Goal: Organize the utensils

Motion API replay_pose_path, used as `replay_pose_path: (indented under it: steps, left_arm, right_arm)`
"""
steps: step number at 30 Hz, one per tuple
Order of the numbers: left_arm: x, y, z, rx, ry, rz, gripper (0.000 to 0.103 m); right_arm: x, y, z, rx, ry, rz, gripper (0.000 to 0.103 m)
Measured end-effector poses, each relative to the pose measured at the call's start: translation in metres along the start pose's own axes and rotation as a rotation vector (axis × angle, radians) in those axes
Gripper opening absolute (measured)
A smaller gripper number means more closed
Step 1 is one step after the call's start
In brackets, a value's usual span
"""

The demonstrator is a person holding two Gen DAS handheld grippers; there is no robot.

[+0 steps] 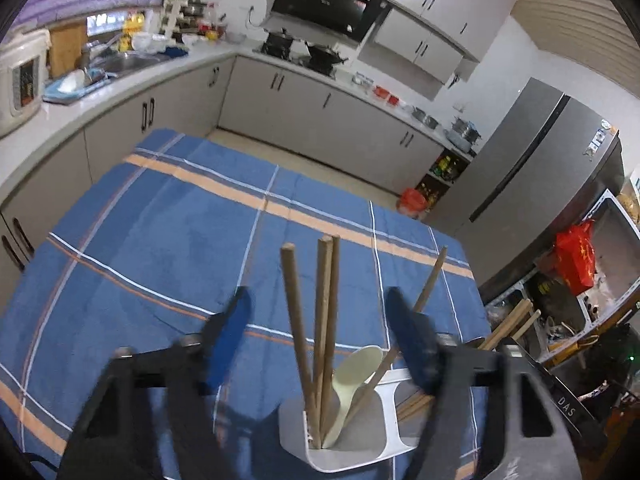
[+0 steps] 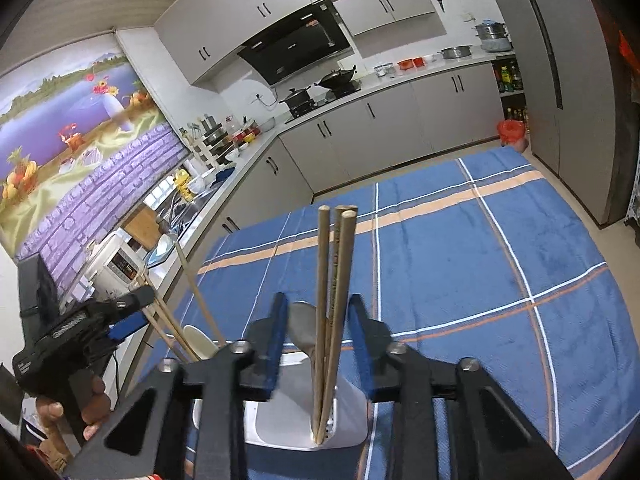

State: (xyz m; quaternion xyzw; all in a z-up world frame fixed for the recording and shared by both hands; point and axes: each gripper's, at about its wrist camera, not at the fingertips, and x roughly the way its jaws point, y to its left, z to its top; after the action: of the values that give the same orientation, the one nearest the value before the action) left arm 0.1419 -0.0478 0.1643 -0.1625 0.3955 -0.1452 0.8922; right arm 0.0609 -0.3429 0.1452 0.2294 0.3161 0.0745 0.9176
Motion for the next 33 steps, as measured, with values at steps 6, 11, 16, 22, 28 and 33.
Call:
replay_pose_path:
  steps: [6,11,16,22,28,33]
  left_arm:
    - [0.009,-0.008,-0.005,0.000,0.038,-0.024,0.007]
    - [0.002,-0.025,-0.009,0.057,0.032,-0.046,0.007]
    - [-0.015,-0.042,-0.013,0.097,0.019,-0.095,0.007]
    - [-0.036,-0.062,-0.018,0.157,-0.004,-0.142,0.008]
    - [-0.037,-0.071,-0.030,0.213,0.006,-0.133,0.008]
    - [-0.034,-0.070,-0.041,0.221,0.013,-0.097,0.008]
  right_arm:
    - [0.001,0.004,0.001,-0.014,0.007,0.012,0.008]
    - [-0.006,0.016,-0.001,-0.055,-0.006,0.022,0.007]
    - [-0.018,0.024,0.000,-0.052,-0.027,0.062,0.008]
    - [-0.030,0.031,0.004,-0.043,-0.060,0.097,0.008]
    - [-0.023,0.034,-0.003,-0.061,-0.036,0.071,0.008]
    - [-0.024,0.032,-0.010,-0.065,-0.033,0.050,0.008]
